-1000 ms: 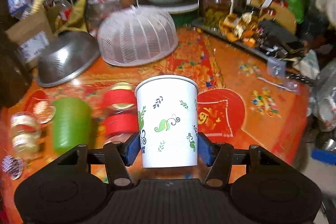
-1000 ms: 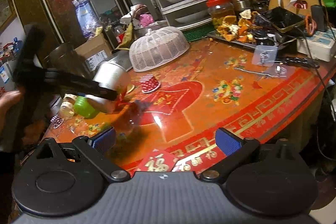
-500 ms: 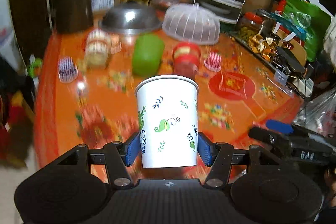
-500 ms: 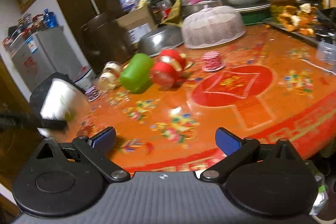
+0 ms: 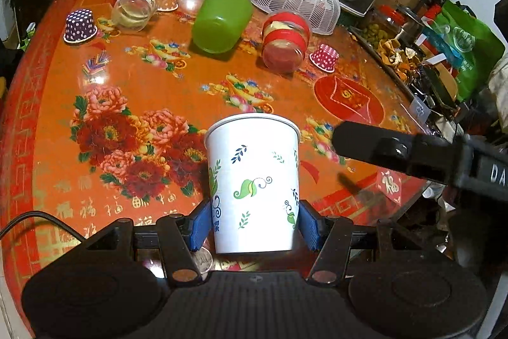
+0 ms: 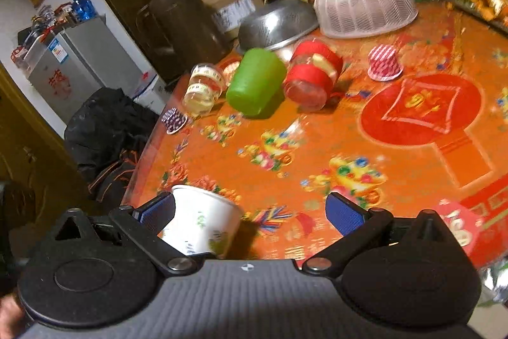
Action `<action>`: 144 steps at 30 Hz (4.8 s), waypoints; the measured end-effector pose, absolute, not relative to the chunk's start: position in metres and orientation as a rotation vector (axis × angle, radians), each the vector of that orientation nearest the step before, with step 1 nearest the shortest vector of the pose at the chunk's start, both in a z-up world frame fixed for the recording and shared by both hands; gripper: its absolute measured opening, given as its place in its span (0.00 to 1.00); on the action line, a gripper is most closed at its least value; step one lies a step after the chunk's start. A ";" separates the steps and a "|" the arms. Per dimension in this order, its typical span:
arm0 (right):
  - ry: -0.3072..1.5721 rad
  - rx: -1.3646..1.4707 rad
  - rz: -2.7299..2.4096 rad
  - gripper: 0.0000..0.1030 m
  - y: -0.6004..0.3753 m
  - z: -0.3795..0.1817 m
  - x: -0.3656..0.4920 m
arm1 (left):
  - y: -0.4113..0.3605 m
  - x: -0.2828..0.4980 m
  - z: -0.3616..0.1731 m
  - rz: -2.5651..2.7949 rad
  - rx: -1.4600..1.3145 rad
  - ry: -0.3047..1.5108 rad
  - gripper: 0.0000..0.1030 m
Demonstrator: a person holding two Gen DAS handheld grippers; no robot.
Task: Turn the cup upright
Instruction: 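Close the right gripper on the cup while the left gripper holds it, then open the left gripper and pull it away while the right gripper holds the cup, then rotate the held cup with the right gripper until its rim points up, then lower the upright cup onto the tablecloth and open the right gripper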
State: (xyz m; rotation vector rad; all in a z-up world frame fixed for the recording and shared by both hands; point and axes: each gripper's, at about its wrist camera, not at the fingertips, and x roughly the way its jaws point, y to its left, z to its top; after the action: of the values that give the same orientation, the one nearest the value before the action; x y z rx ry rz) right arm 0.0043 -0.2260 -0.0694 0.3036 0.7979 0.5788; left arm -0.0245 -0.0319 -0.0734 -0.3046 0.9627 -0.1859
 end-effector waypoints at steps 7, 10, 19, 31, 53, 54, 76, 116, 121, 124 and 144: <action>0.949 0.297 0.583 0.99 -0.196 -0.076 0.020 | -0.029 -0.023 -0.075 -0.197 -0.312 0.945 0.59; 0.971 0.310 0.600 0.97 -0.188 -0.076 0.024 | -0.027 -0.022 -0.075 -0.204 -0.320 0.945 0.59; 1.056 0.275 0.586 0.78 -0.166 -0.079 0.032 | -0.024 -0.022 -0.076 -0.211 -0.337 0.945 0.59; 1.086 0.227 0.554 0.72 -0.151 -0.077 0.036 | -0.022 -0.022 -0.080 -0.221 -0.352 0.959 0.59; 1.089 0.207 0.595 0.66 -0.142 -0.078 0.035 | -0.005 -0.058 -0.066 -0.168 -0.268 0.837 0.86; 1.084 0.198 0.594 0.66 -0.140 -0.078 0.034 | -0.001 -0.064 -0.062 -0.158 -0.263 0.820 0.86; 1.036 0.180 0.590 0.66 -0.143 -0.078 0.025 | 0.108 -0.130 -0.032 -0.028 -0.301 0.713 0.90; -0.231 -0.036 0.415 0.67 -0.166 -0.118 -0.084 | 0.071 -0.113 -0.066 -0.235 -0.402 0.587 0.90; -0.232 -0.035 0.383 0.67 -0.154 -0.145 -0.086 | 0.073 -0.112 -0.073 -0.241 -0.421 0.594 0.90; -0.247 -0.067 0.367 0.67 -0.147 -0.155 -0.089 | 0.075 -0.112 -0.075 -0.239 -0.435 0.590 0.90; -0.111 -0.021 0.454 0.99 -0.150 -0.156 -0.096 | 0.064 -0.118 -0.082 -0.142 -0.328 0.539 0.93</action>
State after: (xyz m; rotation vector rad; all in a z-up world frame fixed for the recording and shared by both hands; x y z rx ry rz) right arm -0.0963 -0.1502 -0.1561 -0.0205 -0.1115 0.4541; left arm -0.1179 0.0637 -0.0818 -0.3283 0.5388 -0.1425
